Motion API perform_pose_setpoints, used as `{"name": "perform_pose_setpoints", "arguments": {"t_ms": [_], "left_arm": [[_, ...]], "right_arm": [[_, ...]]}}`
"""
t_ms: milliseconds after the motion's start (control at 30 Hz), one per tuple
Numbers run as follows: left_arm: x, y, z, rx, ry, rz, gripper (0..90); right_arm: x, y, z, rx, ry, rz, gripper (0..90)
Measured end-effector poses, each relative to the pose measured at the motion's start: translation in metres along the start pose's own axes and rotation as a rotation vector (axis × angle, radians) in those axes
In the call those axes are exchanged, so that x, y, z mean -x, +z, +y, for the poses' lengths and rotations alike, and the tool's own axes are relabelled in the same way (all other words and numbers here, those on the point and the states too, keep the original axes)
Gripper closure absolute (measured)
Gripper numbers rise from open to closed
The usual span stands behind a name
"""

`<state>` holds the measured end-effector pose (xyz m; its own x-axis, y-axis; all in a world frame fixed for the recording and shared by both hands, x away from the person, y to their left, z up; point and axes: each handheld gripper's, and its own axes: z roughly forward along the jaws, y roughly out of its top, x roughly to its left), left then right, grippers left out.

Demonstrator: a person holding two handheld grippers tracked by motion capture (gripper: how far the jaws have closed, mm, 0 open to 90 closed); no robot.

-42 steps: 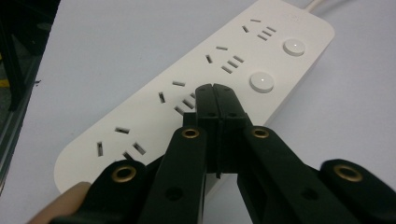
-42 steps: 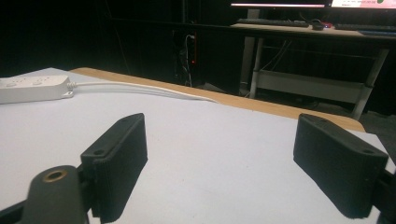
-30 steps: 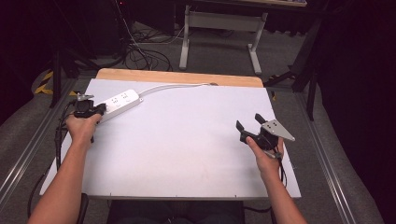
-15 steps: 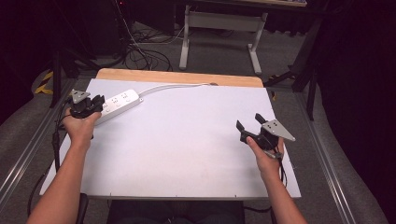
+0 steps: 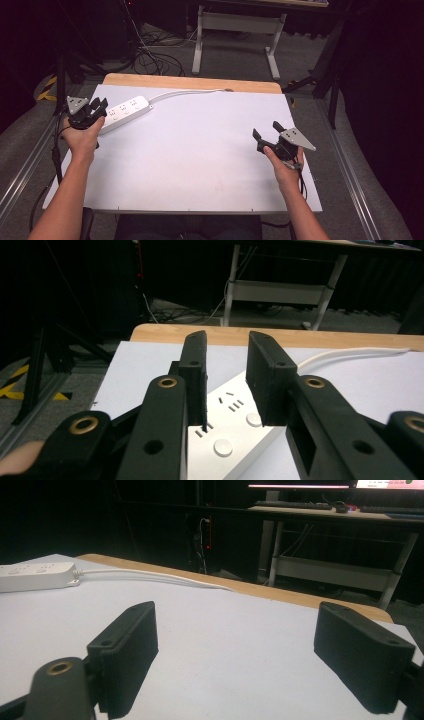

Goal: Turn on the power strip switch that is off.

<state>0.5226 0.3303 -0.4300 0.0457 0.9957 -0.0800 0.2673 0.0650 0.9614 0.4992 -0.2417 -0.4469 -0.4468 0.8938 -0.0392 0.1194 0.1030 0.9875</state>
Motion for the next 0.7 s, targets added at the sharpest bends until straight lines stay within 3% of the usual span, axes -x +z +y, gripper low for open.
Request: {"name": "perform_pose_setpoints", "arguments": {"t_ms": [300,700], "left_arm": [[0.013,-0.010,0.002,0.039,0.028,0.018,59.9],[0.026,-0.042,0.000,0.100,0.045,0.007,50.0]], "right_arm": [[0.000,-0.001,0.000,-0.001,0.006,-0.001,18.2],[-0.001,0.000,0.000,-0.003,0.000,-0.002,18.3]]}}
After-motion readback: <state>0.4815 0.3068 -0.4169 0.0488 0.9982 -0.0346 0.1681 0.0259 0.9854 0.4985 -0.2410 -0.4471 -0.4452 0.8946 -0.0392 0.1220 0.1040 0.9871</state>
